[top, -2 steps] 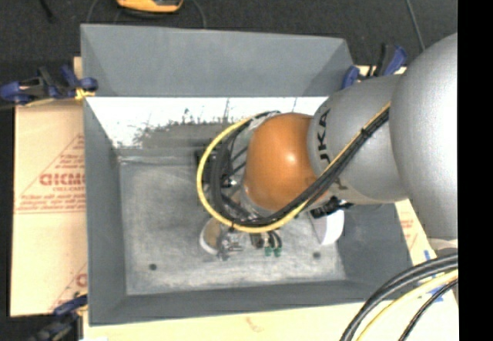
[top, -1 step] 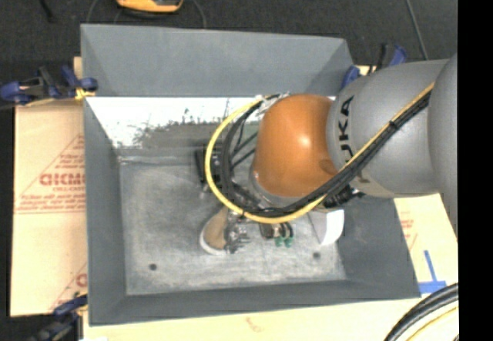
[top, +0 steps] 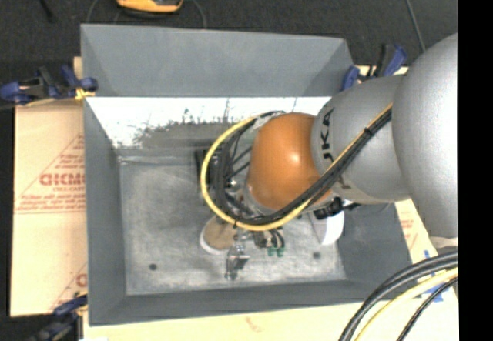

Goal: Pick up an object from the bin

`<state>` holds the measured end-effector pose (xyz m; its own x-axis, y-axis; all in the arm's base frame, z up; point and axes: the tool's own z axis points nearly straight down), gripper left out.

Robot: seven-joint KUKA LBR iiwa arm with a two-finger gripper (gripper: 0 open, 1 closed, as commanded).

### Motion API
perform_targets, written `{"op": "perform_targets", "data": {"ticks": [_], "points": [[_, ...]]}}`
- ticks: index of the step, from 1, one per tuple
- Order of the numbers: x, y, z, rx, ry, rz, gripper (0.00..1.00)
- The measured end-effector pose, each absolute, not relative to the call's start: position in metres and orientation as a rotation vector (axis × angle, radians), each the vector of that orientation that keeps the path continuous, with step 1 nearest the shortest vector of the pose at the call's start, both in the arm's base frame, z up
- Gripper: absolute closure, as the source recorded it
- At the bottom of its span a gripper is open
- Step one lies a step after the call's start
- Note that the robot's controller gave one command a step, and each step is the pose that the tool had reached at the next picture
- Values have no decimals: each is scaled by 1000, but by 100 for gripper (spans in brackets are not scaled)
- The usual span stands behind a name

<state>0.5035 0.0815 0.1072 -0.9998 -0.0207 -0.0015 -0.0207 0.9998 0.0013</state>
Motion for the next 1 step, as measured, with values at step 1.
{"op": "perform_targets", "data": {"ticks": [1], "points": [[503,81,108,-30,3140,2,0]]}}
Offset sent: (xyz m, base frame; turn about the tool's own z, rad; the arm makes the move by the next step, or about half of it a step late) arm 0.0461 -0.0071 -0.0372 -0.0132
